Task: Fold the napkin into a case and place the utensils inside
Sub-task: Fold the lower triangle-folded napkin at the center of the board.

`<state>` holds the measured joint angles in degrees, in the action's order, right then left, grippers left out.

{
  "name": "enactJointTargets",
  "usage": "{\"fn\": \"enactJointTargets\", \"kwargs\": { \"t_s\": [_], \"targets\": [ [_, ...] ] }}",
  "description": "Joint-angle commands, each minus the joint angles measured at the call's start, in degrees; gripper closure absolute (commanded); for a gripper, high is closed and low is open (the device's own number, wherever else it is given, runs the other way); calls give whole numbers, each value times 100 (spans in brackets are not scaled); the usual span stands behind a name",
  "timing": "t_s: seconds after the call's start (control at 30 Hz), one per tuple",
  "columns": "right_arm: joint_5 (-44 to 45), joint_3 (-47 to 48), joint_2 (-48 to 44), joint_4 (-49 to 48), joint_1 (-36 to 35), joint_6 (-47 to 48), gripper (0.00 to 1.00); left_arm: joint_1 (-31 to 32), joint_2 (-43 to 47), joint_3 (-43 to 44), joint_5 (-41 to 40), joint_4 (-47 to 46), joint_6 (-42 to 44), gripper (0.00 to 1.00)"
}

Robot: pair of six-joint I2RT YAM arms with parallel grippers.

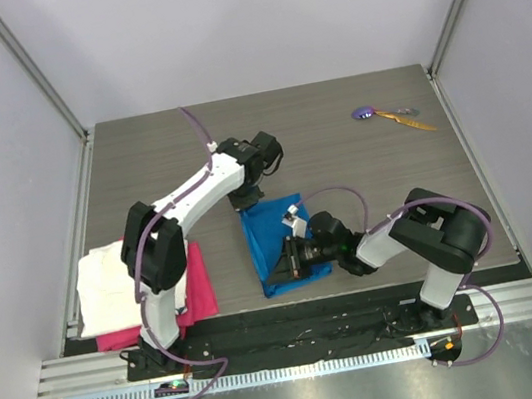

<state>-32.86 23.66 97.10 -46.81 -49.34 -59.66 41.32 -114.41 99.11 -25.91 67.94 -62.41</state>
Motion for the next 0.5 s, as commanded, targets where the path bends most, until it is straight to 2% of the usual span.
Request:
{"fn": "enactJointTargets", "kwargs": {
  "t_s": [0.0,0.13,0.23,0.47],
  "targets": [
    [-423,393,81,532,-479,130,99,-457,656,-207,-617,-440,98,100],
    [-475,605,99,428,-620,60,99,-485,710,-191,-749,-326,238,100],
    [-546,351,-6,49,-586,-125,99,-292,464,-24,-740,-361,160,100],
    [-581,-643,-218,-443,-225,-195,99,113,-783,1100,-617,-106,-16,100]
  ]
}}
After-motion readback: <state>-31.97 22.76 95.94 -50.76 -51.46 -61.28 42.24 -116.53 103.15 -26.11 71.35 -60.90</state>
